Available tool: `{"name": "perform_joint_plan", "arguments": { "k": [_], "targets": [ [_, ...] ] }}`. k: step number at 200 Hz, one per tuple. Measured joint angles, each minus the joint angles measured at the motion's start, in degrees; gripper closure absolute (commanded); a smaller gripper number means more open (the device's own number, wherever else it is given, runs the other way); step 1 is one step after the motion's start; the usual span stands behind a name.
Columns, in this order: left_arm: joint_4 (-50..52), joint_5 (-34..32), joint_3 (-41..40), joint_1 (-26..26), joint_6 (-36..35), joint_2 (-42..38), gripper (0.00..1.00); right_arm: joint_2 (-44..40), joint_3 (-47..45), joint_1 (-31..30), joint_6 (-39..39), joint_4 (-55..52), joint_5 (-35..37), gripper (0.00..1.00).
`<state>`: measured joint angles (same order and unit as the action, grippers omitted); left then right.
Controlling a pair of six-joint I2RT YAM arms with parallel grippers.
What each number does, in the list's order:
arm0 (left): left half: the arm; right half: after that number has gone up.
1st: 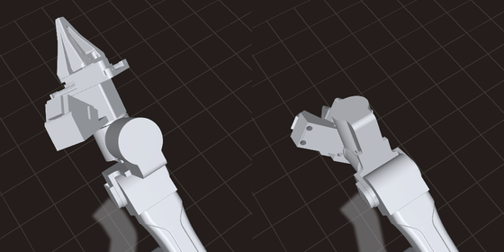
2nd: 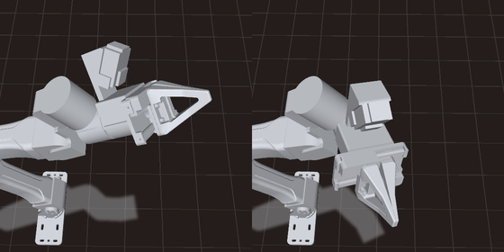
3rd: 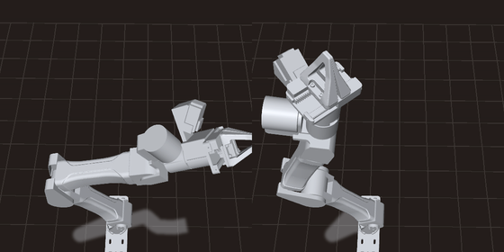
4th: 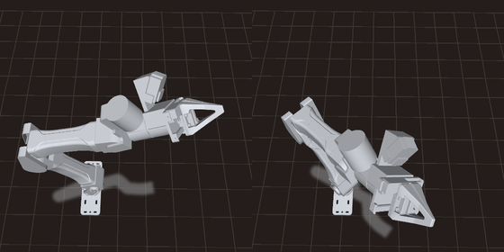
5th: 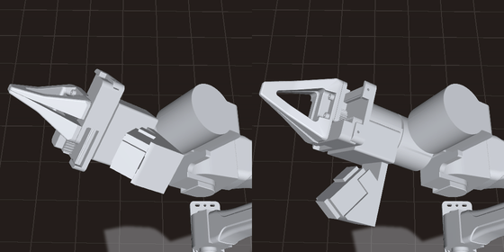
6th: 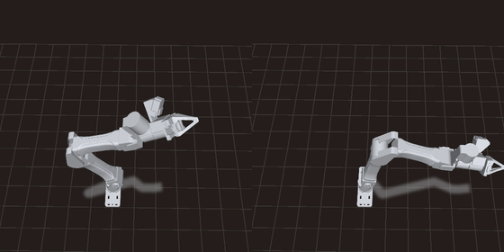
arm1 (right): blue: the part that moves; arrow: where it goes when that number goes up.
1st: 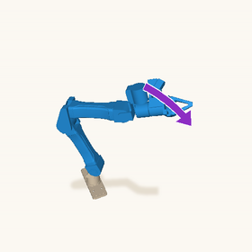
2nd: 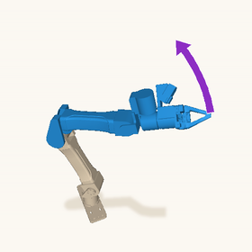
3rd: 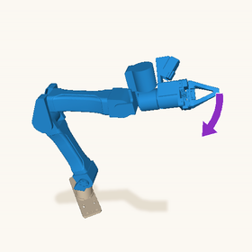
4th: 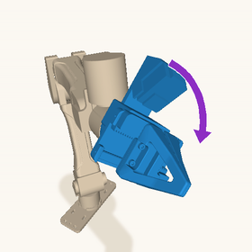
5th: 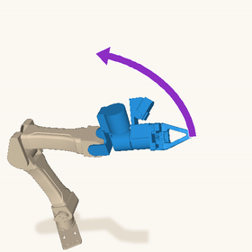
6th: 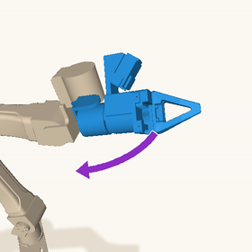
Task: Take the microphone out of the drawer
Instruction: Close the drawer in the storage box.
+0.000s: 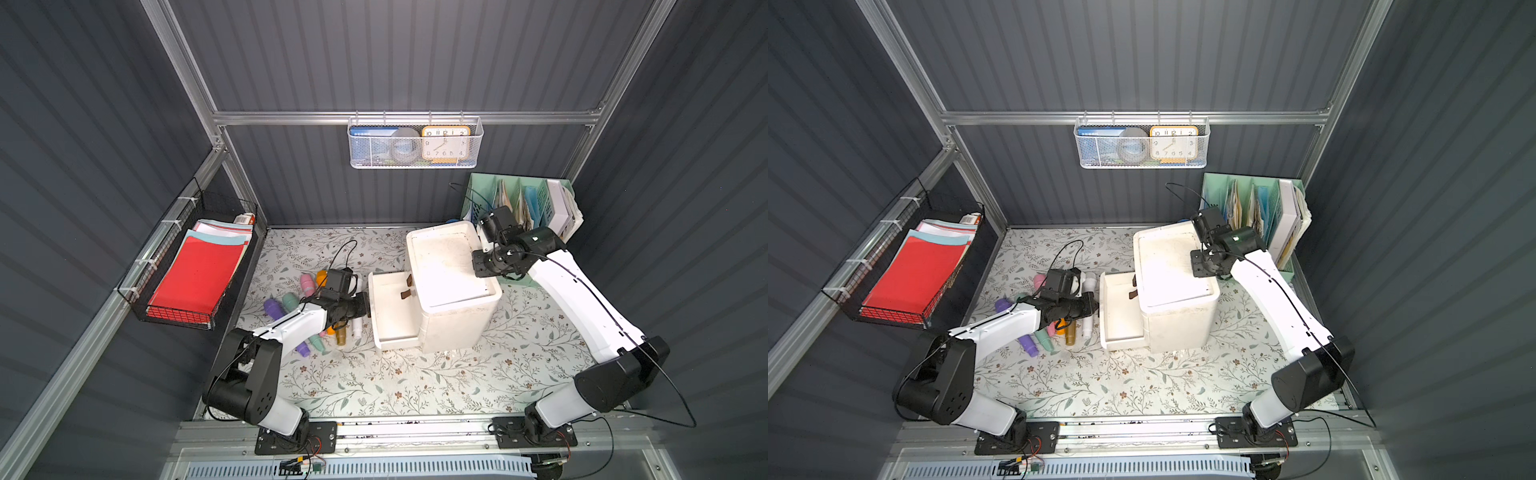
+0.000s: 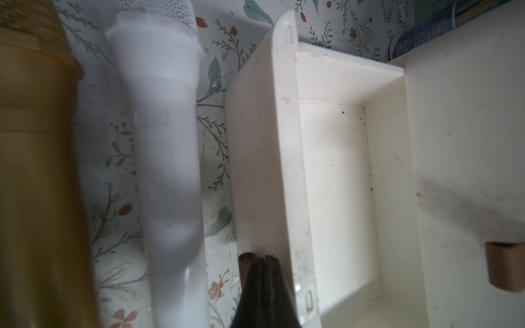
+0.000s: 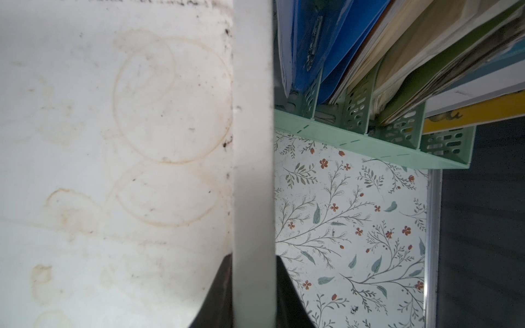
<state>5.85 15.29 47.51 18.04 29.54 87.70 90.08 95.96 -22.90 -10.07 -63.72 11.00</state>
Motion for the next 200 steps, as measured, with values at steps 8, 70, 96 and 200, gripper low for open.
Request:
{"name": "perform_joint_plan", "arguments": {
  "k": [8, 70, 96, 200],
  "targets": [
    [-0.2, 0.4, 0.0, -0.1, 0.0, 0.1, 1.0, 0.0, 0.0, 0.0, 0.0, 0.0, 0.0, 0.97],
    [-4.9, 4.7, -1.7, -0.3, 3.0, 0.9, 1.0, 0.1, 0.1, -0.1, 0.0, 0.0, 0.1, 0.97],
    [-7.3, 6.0, -1.9, -0.3, 4.5, 2.1, 1.0, 0.1, 0.2, -0.2, -0.1, -0.1, 0.2, 0.97],
    [-11.0, 7.5, 2.7, 4.6, 7.5, 10.2, 1.0, 0.5, 0.7, -0.3, -0.3, -0.5, 0.5, 0.97]
  ]
}}
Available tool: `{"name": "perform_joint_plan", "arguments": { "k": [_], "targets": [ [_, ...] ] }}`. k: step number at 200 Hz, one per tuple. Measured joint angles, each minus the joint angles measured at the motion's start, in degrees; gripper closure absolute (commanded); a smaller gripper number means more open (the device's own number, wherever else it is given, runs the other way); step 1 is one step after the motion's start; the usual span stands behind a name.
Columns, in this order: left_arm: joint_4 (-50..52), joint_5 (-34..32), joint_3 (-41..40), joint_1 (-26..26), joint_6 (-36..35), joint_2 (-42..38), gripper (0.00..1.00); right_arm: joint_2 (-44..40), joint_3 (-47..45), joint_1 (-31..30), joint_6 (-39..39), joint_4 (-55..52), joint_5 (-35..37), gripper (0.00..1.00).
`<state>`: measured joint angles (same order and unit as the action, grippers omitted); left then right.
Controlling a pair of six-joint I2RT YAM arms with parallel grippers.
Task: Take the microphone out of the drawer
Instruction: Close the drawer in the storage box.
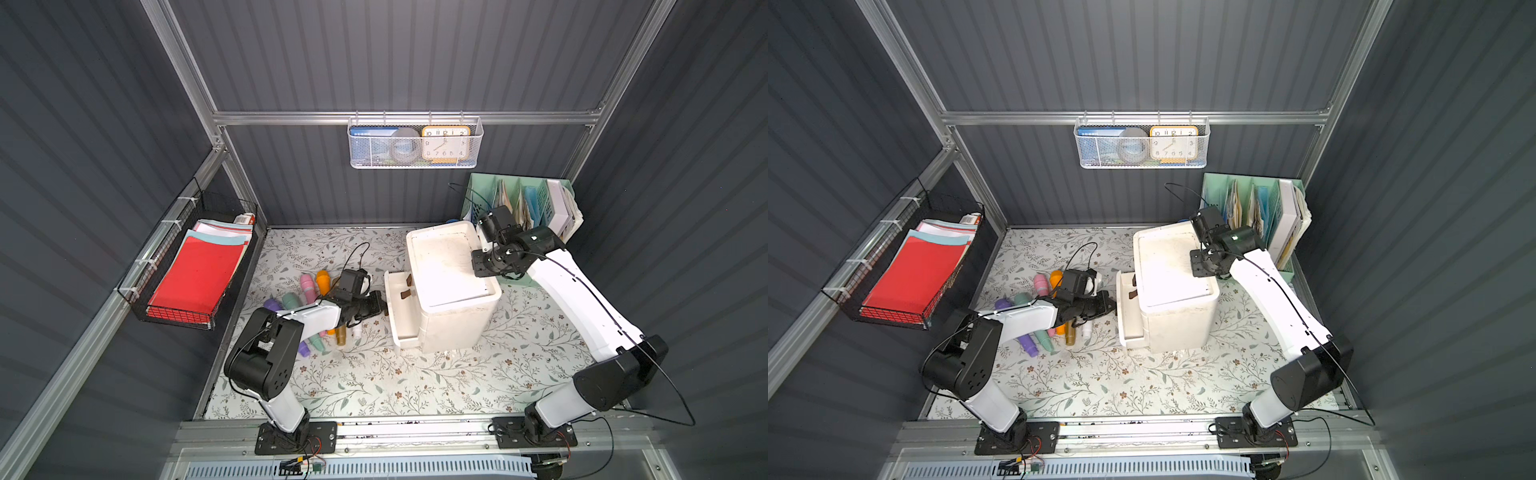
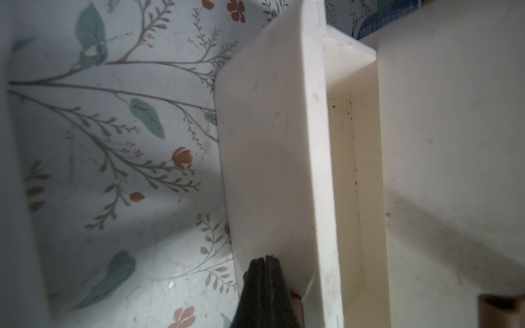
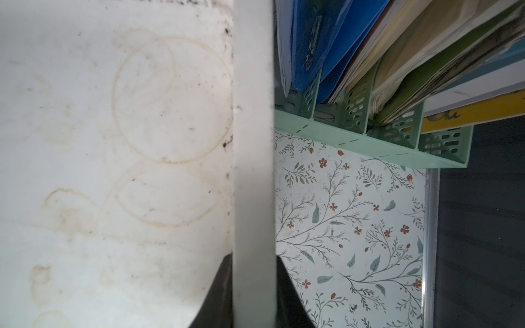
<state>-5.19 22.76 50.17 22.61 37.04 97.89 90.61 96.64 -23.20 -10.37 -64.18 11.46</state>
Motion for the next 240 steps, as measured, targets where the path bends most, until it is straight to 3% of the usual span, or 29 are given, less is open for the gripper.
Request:
{"name": "perform_joint_plan", "arguments": {
  "k": [89, 240],
  "targets": [
    [-1.0, 0.6, 5.0, 3.7, 1.8, 5.2, 1.0, 0.0, 0.0, 0.0, -0.1, 0.0, 0.0, 0.97],
    [-2.5, 1.5, 9.6, 5.0, 3.9, 9.6, 1.0, 0.0, 0.1, -0.1, -0.1, -0.2, 0.0, 0.97]
  ]
}}
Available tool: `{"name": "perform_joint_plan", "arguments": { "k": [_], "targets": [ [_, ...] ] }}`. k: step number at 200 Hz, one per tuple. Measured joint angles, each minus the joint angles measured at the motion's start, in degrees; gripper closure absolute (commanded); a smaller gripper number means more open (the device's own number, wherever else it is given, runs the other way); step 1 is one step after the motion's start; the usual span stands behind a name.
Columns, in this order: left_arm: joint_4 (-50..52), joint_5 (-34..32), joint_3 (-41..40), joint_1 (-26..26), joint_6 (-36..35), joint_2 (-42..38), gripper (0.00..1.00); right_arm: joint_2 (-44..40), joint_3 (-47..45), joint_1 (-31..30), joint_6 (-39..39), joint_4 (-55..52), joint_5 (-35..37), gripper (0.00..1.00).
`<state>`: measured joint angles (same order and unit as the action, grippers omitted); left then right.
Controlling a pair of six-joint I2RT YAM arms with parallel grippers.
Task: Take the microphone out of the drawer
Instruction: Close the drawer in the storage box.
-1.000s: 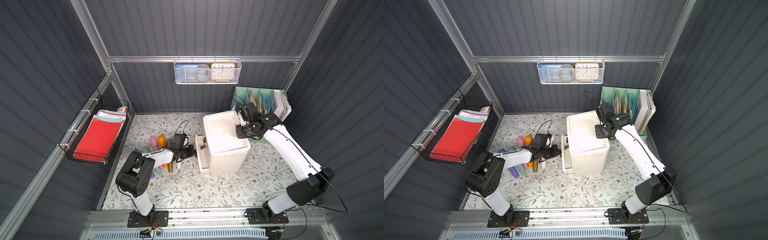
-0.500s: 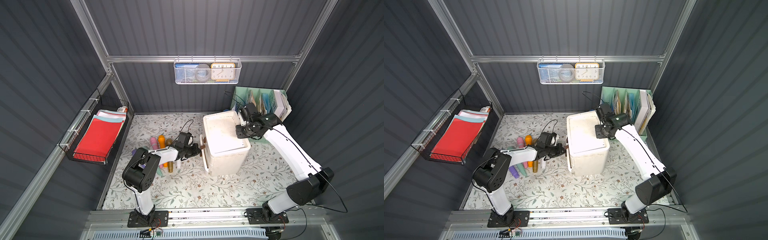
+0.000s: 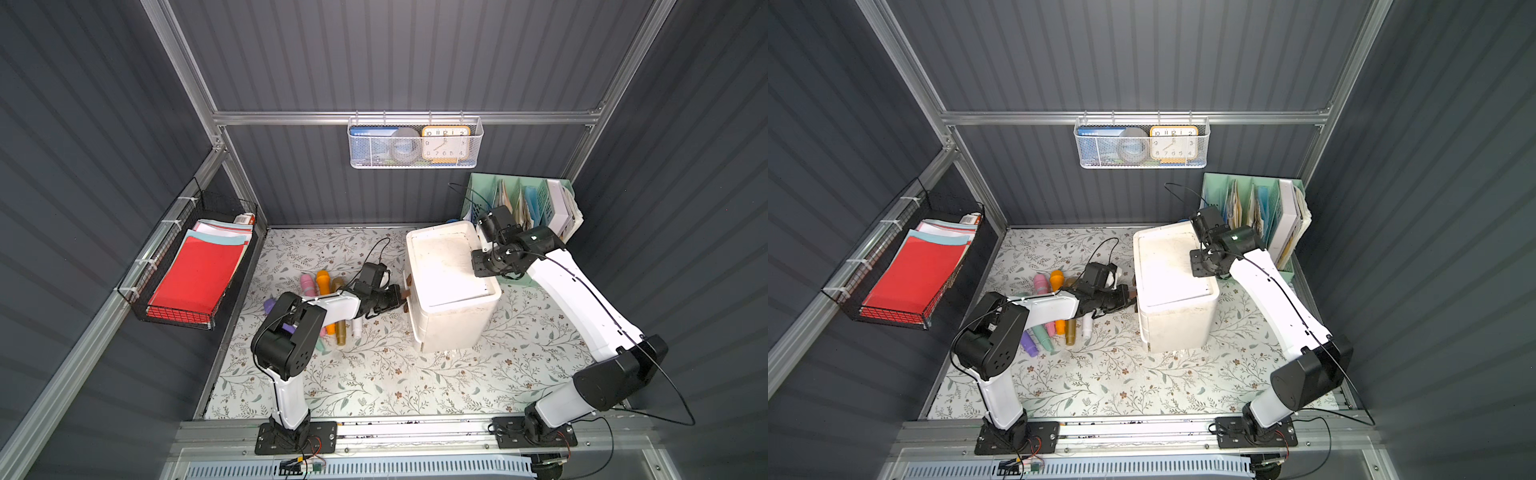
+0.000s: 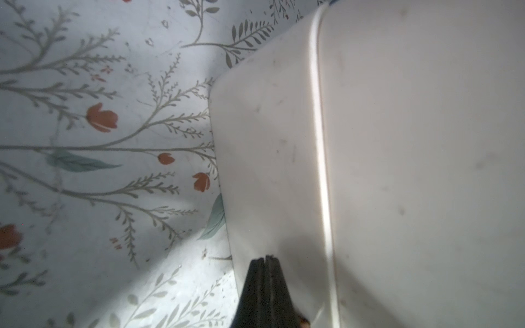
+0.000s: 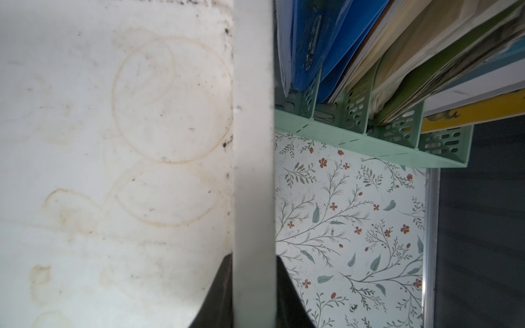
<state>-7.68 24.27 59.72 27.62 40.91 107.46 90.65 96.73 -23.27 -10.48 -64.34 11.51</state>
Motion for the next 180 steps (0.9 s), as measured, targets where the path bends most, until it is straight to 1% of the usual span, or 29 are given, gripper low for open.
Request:
{"name": "perform_joint_plan", "arguments": {
  "k": [72, 105, 115, 125, 146, 155, 168, 180],
  "targets": [
    [0.0, 0.0, 1.3, 0.2, 0.4, 1.5, 1.0, 0.3, 0.5, 0.0, -0.1, -0.5, 0.1, 0.96],
    [2.1, -0.1, 1.5, 0.4, -0.5, 1.3, 1.0, 0.8, 1.3, -0.2, -0.2, -1.2, 0.3, 0.87],
    [3.6, -0.7, 1.5, 0.6, -1.3, 0.5, 0.97, 1.1, 1.9, -0.2, -0.3, -1.7, 0.3, 0.83],
    [5.2, -1.4, 1.5, 0.6, -2.1, -0.5, 0.9, 1.5, 2.9, -0.2, -0.4, -2.3, 0.3, 0.79],
    [8.7, -3.4, 1.5, -0.1, -4.3, -4.9, 0.8, 2.8, 5.0, -0.3, -0.3, -4.3, 0.7, 0.72],
    [9.9, -4.0, 1.4, -1.1, -5.4, -7.3, 0.77, 3.4, 6.0, -0.6, -0.3, -4.3, 1.2, 0.68],
    [11.5, -5.1, 1.4, -2.9, -6.7, -10.4, 0.73, 4.8, 7.8, -0.8, -0.1, -4.2, 1.9, 0.6],
    [13.2, -6.4, 1.4, -4.8, -8.0, -13.1, 0.68, 5.9, 9.2, -1.0, 0.4, -4.3, 2.0, 0.56]
  ]
}}
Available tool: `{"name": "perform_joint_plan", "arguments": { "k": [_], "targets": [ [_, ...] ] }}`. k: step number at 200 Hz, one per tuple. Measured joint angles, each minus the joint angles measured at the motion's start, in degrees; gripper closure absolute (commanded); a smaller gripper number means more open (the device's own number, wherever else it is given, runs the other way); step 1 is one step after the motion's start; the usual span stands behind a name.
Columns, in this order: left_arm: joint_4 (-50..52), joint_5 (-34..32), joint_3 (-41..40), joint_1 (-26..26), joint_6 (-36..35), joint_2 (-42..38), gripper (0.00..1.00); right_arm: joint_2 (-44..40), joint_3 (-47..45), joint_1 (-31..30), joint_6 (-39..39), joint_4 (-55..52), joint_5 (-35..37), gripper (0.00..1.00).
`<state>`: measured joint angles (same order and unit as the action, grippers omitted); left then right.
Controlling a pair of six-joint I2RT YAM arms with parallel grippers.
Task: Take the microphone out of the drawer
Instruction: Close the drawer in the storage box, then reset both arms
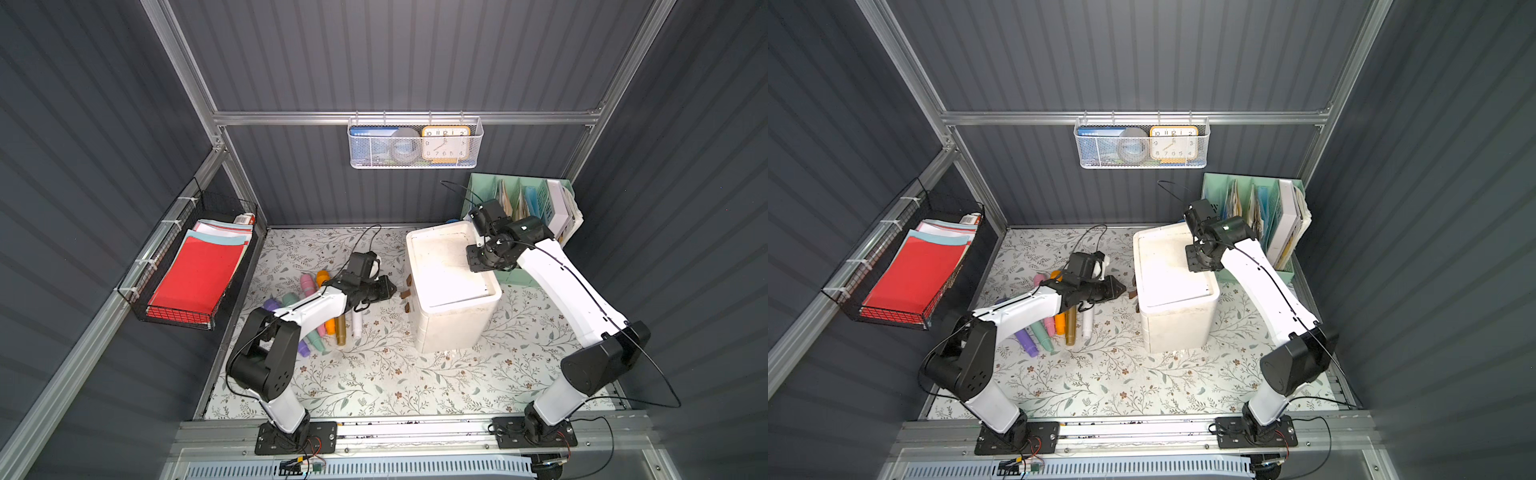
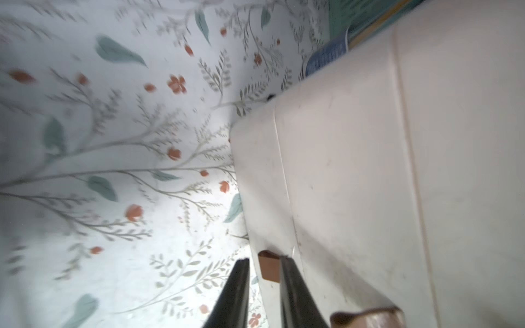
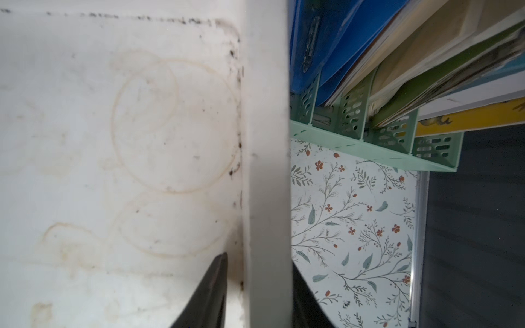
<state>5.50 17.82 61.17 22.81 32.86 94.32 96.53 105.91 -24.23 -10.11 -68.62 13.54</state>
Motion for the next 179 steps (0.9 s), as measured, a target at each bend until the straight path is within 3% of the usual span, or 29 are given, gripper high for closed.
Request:
{"name": "perform_joint_plan", "arguments": {
  "k": [8, 19, 24, 28, 31, 66, 99, 109, 128, 179],
  "targets": [
    [1.2, -1.2, 0.0, -1.2, -1.2, -1.7, 0.64, 0.5, 0.8, -0.2, 0.0, -0.2, 0.1, 0.54],
    [3.0, -3.1, -0.1, -2.6, -2.5, -3.8, 0.51, 1.1, 1.9, -0.3, 0.2, -1.0, 0.4, 0.52],
    [3.8, -4.1, -0.1, -3.1, -3.6, -4.7, 0.31, 1.3, 2.4, -0.3, 0.1, -1.5, 0.5, 0.51],
    [4.5, -4.9, -0.2, -3.5, -4.2, -5.4, 0.07, 1.5, 2.8, -0.3, 0.3, -1.9, 0.6, 0.51],
    [5.0, -5.7, -0.2, -3.7, -4.7, -6.0, 0.02, 1.6, 3.1, -0.3, 0.2, -2.2, 0.7, 0.51],
    [9.0, -15.3, -2.7, -5.6, -8.9, -13.1, 0.01, -0.5, 3.7, 0.0, 0.3, -2.9, 3.3, 0.47],
    [9.5, -20.1, -5.6, -9.8, -13.2, -18.5, 0.01, -11.8, -2.0, 4.1, 0.0, 2.7, 4.3, 0.43],
    [9.3, -21.0, -5.8, -10.7, -14.4, -18.7, 0.01, -15.8, -4.7, 6.3, -0.2, 4.6, 4.5, 0.36],
    [7.7, -22.4, -7.4, -12.4, -17.2, -18.5, 0.01, -23.2, -12.3, 10.6, -0.9, 9.3, 5.7, 0.21],
    [-8.2, -25.8, -24.3, -15.5, -24.8, -19.3, 0.01, -33.0, -43.4, 16.9, -1.9, 25.7, 9.0, 0.17]
  ]
}}
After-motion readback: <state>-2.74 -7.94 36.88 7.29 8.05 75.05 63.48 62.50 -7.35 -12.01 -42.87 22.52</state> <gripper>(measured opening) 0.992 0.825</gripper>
